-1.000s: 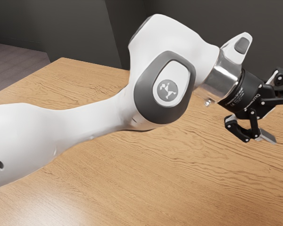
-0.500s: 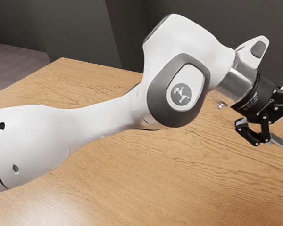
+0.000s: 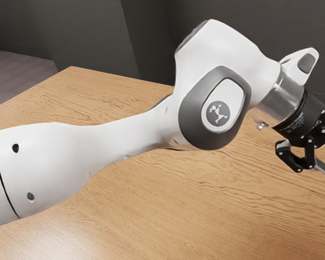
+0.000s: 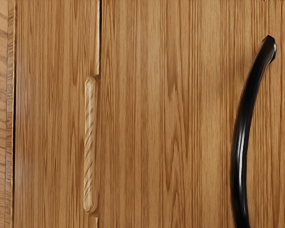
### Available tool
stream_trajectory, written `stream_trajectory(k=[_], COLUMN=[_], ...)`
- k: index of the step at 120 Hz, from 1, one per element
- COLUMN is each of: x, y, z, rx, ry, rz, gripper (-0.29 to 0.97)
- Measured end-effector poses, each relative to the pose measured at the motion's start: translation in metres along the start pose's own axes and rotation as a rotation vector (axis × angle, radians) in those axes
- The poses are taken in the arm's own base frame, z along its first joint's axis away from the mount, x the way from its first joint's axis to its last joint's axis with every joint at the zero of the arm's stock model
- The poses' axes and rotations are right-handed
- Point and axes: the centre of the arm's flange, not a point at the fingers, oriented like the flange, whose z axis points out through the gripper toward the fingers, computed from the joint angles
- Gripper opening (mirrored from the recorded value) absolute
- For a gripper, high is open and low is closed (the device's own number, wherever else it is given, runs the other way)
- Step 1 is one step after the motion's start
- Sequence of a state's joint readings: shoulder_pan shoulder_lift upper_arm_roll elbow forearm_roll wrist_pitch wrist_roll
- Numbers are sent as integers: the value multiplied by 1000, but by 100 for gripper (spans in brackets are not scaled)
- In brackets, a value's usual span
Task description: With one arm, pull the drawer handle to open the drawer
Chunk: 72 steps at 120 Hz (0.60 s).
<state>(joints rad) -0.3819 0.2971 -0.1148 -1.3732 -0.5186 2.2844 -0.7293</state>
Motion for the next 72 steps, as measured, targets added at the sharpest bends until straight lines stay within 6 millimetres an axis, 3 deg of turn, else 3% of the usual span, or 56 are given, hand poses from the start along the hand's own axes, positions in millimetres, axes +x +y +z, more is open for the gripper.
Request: stream_trajectory(k=[72], x=[11], y=[-1], z=[1], rx=[9], ry=[11], rz=[-2], gripper=[68])
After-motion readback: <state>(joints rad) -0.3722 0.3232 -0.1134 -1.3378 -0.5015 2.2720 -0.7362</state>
